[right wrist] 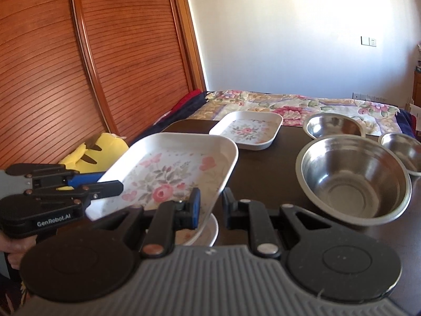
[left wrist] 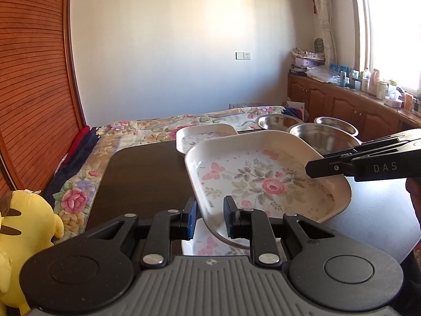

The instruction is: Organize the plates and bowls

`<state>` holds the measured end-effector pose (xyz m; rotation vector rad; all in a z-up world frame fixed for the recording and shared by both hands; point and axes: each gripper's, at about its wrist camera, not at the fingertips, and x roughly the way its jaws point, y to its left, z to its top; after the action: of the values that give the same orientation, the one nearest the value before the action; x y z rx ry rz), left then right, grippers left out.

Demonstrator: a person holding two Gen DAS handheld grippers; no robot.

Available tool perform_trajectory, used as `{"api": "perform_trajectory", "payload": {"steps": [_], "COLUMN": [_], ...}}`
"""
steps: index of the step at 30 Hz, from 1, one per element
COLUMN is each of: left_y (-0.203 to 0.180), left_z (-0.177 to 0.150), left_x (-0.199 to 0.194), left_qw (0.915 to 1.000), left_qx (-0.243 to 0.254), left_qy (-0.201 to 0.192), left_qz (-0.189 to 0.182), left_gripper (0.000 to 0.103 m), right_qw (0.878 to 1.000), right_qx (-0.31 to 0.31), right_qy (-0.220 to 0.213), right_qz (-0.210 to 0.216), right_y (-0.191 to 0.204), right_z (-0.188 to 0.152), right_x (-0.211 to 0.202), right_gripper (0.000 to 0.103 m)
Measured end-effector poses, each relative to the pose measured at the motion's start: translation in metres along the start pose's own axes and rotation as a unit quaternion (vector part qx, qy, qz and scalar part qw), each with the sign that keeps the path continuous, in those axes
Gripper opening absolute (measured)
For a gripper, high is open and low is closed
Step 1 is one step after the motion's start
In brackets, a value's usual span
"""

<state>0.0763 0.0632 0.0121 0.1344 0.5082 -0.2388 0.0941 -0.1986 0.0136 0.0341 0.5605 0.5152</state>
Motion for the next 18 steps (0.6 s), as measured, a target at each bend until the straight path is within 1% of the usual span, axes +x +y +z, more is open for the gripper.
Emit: {"api": "perform_trajectory", "payload": {"steps": [6,9,18], "left_y": [-0.004,-0.004,-0.003], "left_z": [-0.006,-0.01,-0.034], "left_x": [-0.012,-0.012,-0.003], "left_qw": [1.0,0.9999,0.9995], "left_qx": [-0.005,-0.012,-0.025], "left_qy": [-0.007,-0.005,0.018], "left_qz": [0.002,0.003,0.002], "left_gripper": [0.023,0.023,0.023], "right_qw": [1.0,1.0,1.0], "right_qx": [0.003,-0.002,0.02], "right_qy": [-0.007,-0.012,-0.015], "right_qz": [0.007,0.008,0.015], "right_y": [0.002,0.005,0.005], "right_z": [-0.01,-0.015,-0.038], "right_x": [-0.008,-0.011,-0.003], "right_gripper": [0.02,0.02,0.02]}}
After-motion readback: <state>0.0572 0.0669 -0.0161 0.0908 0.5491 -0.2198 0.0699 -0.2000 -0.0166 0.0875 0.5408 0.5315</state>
